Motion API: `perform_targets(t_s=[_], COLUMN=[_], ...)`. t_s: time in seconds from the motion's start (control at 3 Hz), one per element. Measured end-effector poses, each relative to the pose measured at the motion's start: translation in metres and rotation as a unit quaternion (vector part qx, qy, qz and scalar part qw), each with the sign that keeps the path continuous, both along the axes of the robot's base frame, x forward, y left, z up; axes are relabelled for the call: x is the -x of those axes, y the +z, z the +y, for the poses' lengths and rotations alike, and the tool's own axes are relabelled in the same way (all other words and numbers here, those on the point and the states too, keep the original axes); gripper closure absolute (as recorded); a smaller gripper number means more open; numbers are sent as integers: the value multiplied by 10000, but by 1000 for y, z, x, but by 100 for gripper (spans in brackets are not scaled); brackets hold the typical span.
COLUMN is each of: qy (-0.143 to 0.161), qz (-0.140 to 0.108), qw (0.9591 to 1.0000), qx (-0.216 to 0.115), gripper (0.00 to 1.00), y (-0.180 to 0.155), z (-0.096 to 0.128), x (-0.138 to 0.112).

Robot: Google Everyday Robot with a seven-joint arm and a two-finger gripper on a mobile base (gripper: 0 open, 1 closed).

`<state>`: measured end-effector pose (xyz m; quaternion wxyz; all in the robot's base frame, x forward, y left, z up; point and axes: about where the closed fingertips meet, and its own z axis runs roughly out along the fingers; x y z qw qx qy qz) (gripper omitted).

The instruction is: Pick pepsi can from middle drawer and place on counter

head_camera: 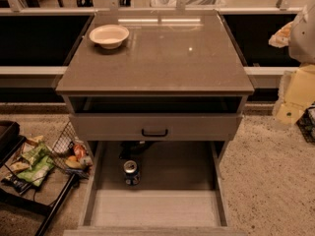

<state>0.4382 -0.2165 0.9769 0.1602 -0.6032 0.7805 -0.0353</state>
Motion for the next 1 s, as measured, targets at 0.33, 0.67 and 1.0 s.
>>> perform_targets(t_s=[0.33,0.67,1.0], qy=[-1,20,141], qz=[-7,16,72], qw=[10000,9991,9870], qx=[-2,-417,-1602], gripper=[0,0,0], y=[0,-25,-117], z=[0,1,6], x=[0,2,12])
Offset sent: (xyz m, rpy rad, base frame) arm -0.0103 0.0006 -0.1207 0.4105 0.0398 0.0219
